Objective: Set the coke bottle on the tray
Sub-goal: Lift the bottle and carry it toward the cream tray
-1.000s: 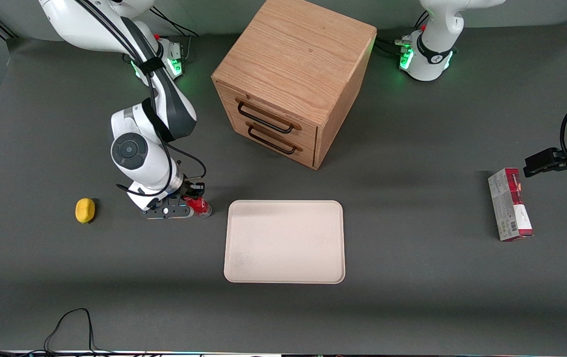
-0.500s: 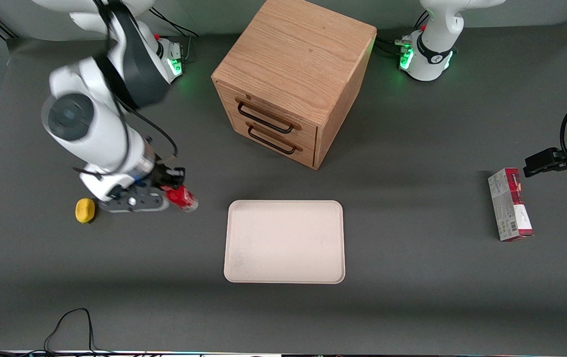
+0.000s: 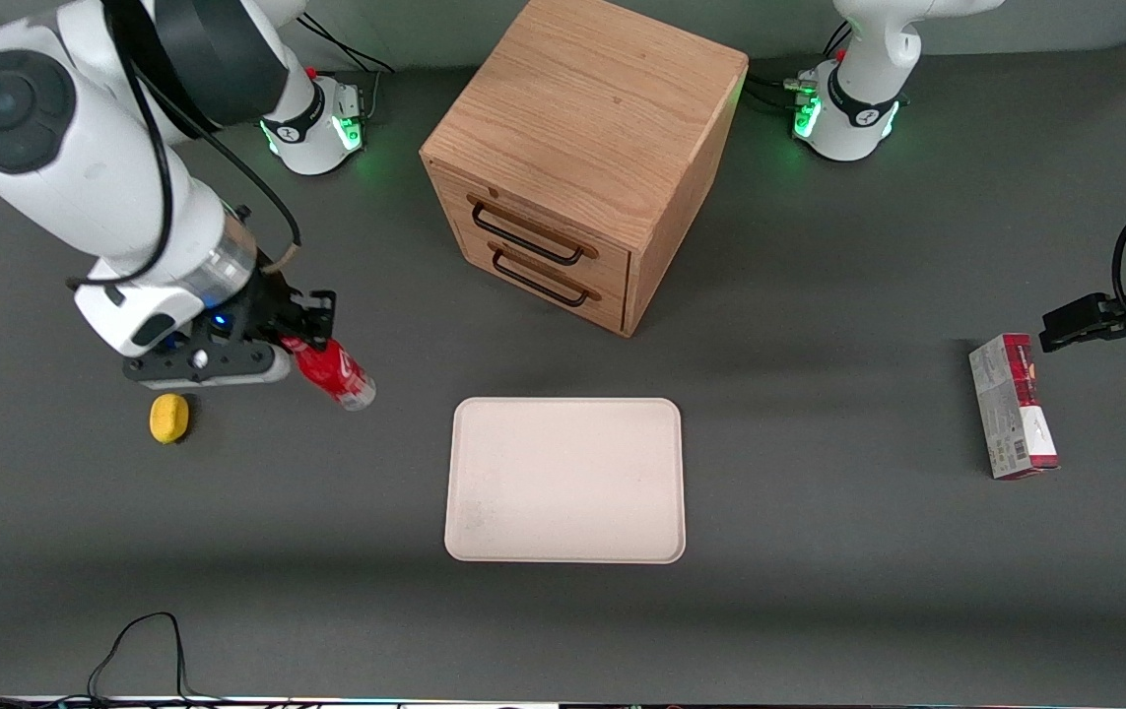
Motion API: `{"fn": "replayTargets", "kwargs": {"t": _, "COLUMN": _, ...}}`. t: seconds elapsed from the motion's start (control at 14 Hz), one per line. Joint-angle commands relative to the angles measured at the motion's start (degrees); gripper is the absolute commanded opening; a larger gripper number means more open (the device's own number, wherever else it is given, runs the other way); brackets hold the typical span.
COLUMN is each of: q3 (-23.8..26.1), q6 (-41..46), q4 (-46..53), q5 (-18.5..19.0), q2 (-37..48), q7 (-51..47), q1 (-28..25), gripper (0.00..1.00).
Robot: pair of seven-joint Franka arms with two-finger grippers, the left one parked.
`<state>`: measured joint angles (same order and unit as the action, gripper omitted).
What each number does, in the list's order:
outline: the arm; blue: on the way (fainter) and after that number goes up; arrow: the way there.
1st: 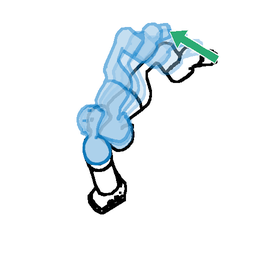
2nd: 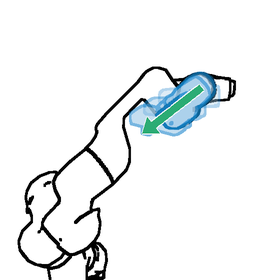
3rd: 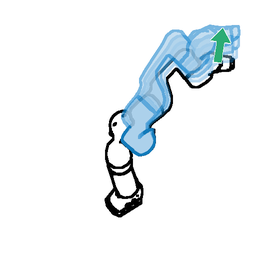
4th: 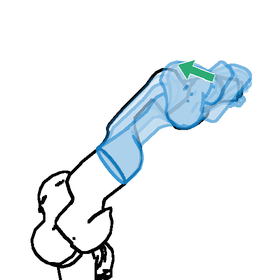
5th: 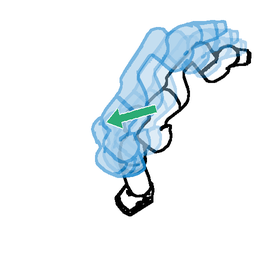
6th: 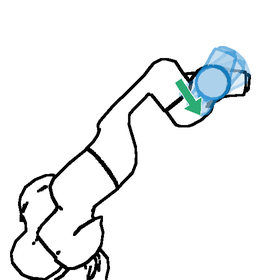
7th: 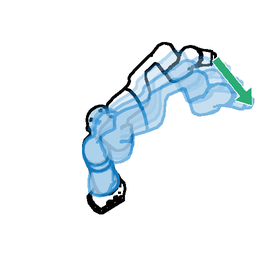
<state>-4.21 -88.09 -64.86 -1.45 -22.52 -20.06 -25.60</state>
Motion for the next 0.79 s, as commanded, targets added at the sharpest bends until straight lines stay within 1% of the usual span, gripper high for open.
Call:
{"fn": "replayTargets", "kwargs": {"t": 0.0, "q3": 1.47, "q6": 1.26, "q4": 15.1, "q5": -0.4, "q2": -12.43, "q7": 0.2, "q1": -0.41, "gripper": 0.0}}
{"fn": "replayTargets", "kwargs": {"t": 0.14, "q3": 3.15, "q6": 0.29, "q4": 18.53, "q5": -0.31, "q2": -15.35, "q7": -0.85, "q1": -0.59, "gripper": 0.0}}
{"fn": "replayTargets", "kwargs": {"t": 0.29, "q3": 4.73, "q6": -0.5, "q4": 18.98, "q5": 0.21, "q2": -16.59, "q7": -1.12, "q1": -0.94, "gripper": 0.0}}
{"fn": "replayTargets", "kwargs": {"t": 0.36, "q3": 4.65, "q6": -0.68, "q4": 18.9, "q5": 0.83, "q2": -17.2, "q7": -1.12, "q1": -2.42, "gripper": 0.0}}
{"fn": "replayTargets", "kwargs": {"t": 0.43, "q3": 4.82, "q6": -0.94, "q4": 18.9, "q5": 2.22, "q2": -17.73, "q7": -1.03, "q1": -2.7, "gripper": 0.0}}
{"fn": "replayTargets", "kwargs": {"t": 0.5, "q3": 4.91, "q6": -2.42, "q4": 18.81, "q5": 2.76, "q2": -17.99, "q7": -1.03, "q1": -2.79, "gripper": 0.0}}
{"fn": "replayTargets", "kwargs": {"t": 0.71, "q3": 4.74, "q6": -7.16, "q4": 18.28, "q5": 2.77, "q2": -23.34, "q7": -0.33, "q1": -2.35, "gripper": 0.0}}
